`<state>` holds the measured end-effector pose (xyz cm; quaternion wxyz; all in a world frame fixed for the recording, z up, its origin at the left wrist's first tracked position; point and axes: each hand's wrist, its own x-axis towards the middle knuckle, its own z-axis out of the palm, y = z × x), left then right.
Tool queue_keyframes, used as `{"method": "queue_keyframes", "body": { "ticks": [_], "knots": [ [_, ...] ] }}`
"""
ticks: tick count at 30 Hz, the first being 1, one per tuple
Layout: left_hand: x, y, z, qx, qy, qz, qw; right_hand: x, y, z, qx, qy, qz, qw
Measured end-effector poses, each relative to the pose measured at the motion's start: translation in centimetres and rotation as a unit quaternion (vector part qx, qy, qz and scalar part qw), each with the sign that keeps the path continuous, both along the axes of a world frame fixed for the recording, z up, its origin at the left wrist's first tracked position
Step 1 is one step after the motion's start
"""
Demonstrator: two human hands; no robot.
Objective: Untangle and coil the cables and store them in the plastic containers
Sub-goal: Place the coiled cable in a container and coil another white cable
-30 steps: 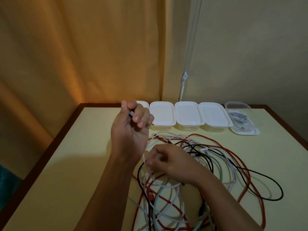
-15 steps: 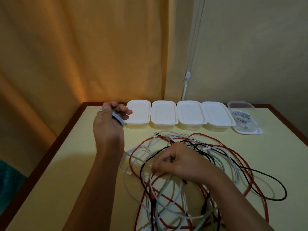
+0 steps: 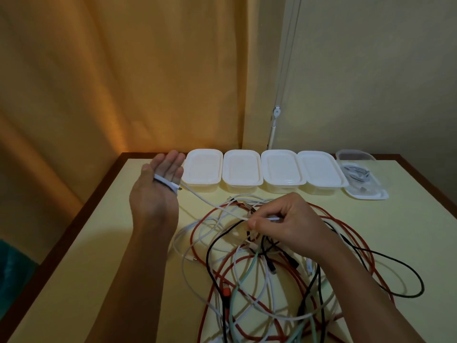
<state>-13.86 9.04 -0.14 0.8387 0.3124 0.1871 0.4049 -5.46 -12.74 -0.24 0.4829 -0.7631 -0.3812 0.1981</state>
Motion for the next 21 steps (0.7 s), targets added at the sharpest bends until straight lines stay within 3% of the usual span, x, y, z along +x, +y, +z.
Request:
{"method": "queue_keyframes", "body": {
  "ticks": [7, 9, 11, 13, 15, 17, 19, 21],
  "knots": [
    [0.1, 0.6, -1.2, -0.043, -0.064, -0.006, 0.997, -0.6, 0.5, -0.2, -0.051, 0.007, 0.059, 0.997],
    [0.4, 0.4, -1.5, -0.021, -0.013, 0.006, 1.0, -0.4, 0.3, -0.2, -0.019, 0.017, 0.041, 0.999],
    [1.0, 0.0, -2.0, 0.057, 0.084, 0.013, 0.995, -0.3, 0.4, -0.3, 0.017, 0.007, 0.026, 0.999],
    [1.3, -0.5, -2.8, 0.187, 0.197, -0.018, 0.962, -0.6, 0.6, -0.5, 0.069, -0.02, 0.012, 0.997],
    [1.0, -1.4, -3.3, 0.336, 0.286, -0.093, 0.893, -0.7, 0.8, -0.8, 0.127, -0.048, -0.021, 0.991],
    [0.6, -2.7, -3.3, 0.446, 0.32, -0.187, 0.814, -0.4, 0.8, -0.9, 0.164, -0.071, -0.074, 0.981],
    [0.3, -3.7, -3.0, 0.455, 0.297, -0.285, 0.79, 0.0, 0.9, -1.1, 0.185, -0.09, -0.128, 0.97],
    [0.3, -4.2, -2.7, 0.367, 0.234, -0.394, 0.809, 0.2, 1.1, -1.4, 0.202, -0.089, -0.168, 0.961]
  ]
}}
